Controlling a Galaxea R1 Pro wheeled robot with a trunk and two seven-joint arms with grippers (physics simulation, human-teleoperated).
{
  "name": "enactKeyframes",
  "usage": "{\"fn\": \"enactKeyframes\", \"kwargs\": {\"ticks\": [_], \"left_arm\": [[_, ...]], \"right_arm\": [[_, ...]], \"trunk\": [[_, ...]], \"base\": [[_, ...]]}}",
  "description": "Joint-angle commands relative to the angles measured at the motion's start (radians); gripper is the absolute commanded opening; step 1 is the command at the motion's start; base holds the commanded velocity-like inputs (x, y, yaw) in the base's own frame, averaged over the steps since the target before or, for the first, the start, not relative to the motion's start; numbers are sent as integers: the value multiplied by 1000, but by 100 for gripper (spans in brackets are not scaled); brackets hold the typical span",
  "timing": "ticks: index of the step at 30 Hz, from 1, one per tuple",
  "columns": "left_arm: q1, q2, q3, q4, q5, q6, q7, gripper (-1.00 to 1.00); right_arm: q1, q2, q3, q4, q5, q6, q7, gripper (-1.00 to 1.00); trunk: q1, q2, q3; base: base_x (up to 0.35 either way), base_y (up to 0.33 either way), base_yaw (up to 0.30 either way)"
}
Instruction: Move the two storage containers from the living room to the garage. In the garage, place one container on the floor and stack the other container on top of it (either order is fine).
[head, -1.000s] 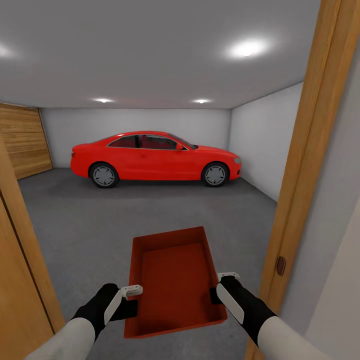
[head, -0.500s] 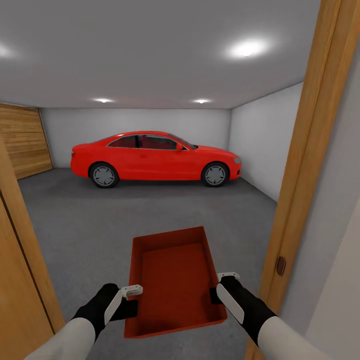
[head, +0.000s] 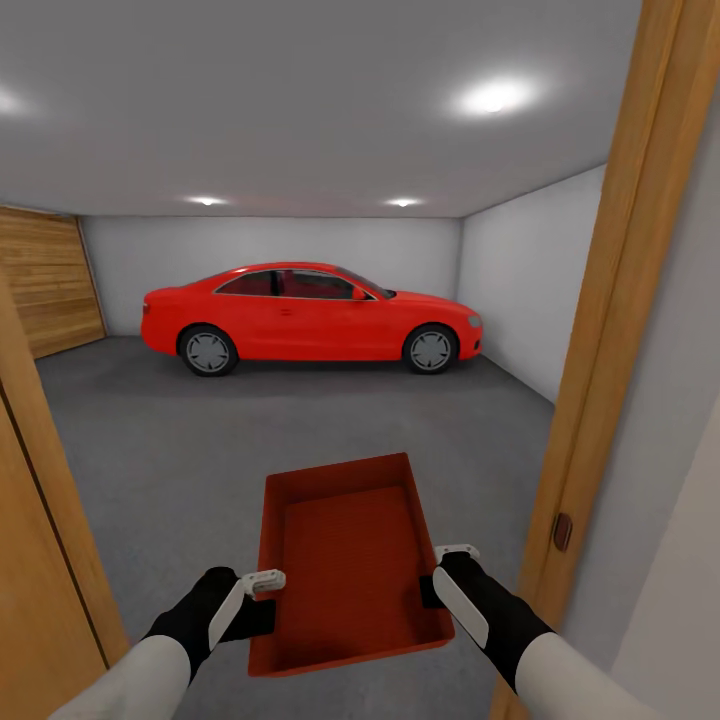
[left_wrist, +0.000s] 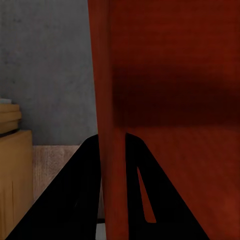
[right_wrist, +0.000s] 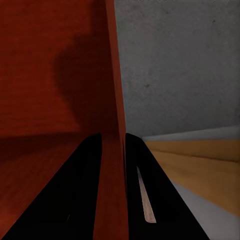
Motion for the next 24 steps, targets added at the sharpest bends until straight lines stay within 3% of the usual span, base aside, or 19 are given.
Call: {"fn": "enactKeyframes", "kwargs": {"ticks": [1,13,24], "left_arm": [[-1,-5,10,-2,9,5,3,-100],[-1,-5,10,-2,9,5,2,-100],[-1,-5,10,-2,9,5,3,-100]], "right_arm": [[0,0,9,0,-15,3,-8,-100],[0,2,9,0,-15,3,-9,-100],[0,2,9,0,-15,3,-8,-100]], "trunk": [[0,-1,-1],[0,-1,-1],[0,-1,-1]], "base": [[116,0,0],[290,57,0],[92,5,0]]}}
